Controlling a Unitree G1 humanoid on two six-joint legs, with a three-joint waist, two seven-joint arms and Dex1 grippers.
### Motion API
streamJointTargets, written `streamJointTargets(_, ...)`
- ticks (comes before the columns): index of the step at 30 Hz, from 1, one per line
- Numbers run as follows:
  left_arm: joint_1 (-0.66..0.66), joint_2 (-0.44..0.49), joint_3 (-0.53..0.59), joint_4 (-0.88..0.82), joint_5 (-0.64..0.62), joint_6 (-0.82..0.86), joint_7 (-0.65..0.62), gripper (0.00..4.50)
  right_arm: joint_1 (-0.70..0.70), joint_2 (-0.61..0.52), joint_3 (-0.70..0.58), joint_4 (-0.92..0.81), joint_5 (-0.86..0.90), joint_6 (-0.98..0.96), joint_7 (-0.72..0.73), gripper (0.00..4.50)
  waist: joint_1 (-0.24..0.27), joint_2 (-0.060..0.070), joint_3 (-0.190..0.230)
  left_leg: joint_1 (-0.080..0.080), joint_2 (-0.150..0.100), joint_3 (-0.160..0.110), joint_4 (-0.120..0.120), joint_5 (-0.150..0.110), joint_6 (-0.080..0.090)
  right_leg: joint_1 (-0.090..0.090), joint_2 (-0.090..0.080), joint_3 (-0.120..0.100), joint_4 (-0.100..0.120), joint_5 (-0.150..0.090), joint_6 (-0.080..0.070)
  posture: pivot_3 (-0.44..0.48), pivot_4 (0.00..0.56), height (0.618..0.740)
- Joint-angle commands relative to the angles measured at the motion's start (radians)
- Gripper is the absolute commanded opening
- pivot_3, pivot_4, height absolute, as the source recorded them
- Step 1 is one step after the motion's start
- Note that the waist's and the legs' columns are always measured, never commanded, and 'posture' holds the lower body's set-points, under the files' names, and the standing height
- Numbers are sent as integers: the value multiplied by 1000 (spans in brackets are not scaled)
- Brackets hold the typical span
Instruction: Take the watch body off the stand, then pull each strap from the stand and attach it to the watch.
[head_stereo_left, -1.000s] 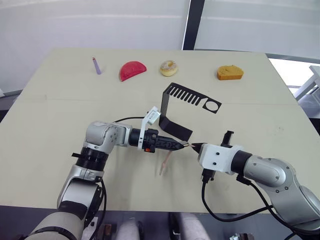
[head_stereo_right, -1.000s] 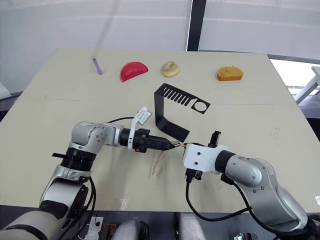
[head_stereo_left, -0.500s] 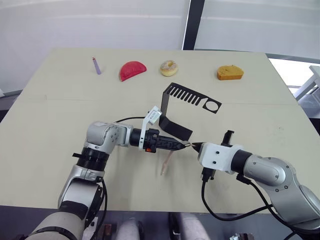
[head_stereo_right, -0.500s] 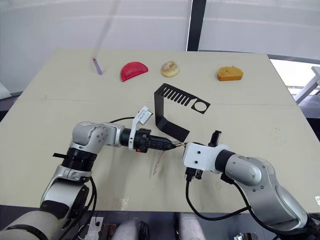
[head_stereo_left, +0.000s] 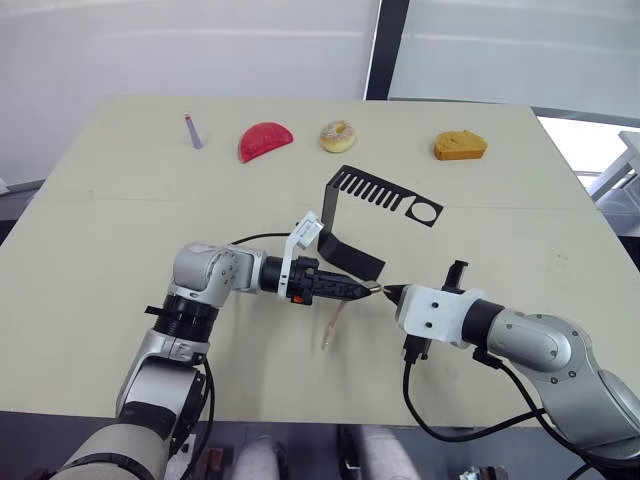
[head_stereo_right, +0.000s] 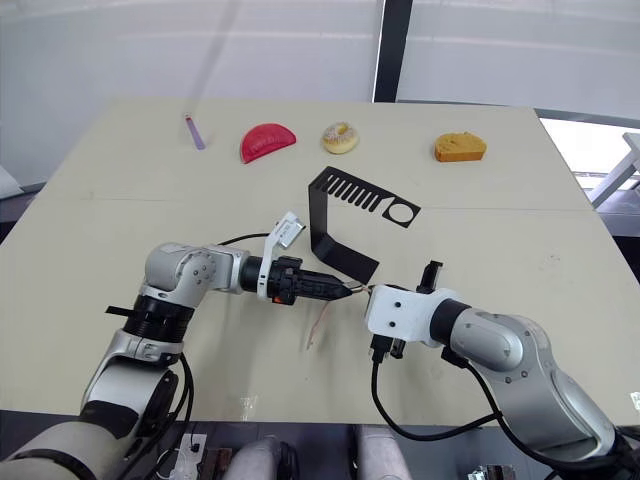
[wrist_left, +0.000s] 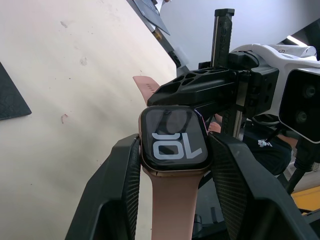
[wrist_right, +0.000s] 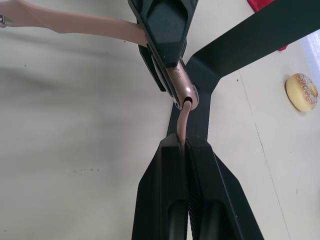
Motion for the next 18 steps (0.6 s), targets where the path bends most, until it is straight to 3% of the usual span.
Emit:
streamJointTargets(1, -11, -23, -7, -45, -44, -1, -10, 1586, -16, 10, -6, -29, 2, -22, 11, 0, 0, 0, 0, 0, 0, 0, 0, 0, 0, 0, 0, 0, 0, 0, 0, 0, 150, 737)
streamJointTargets(18, -15, -27, -6, -46, -46, -1, -10, 1586, -16, 14, -3, -28, 0, -19, 7, 0, 0, 0, 0, 0, 0, 0, 0, 0, 0, 0, 0, 0, 0, 0, 0, 0, 150, 737)
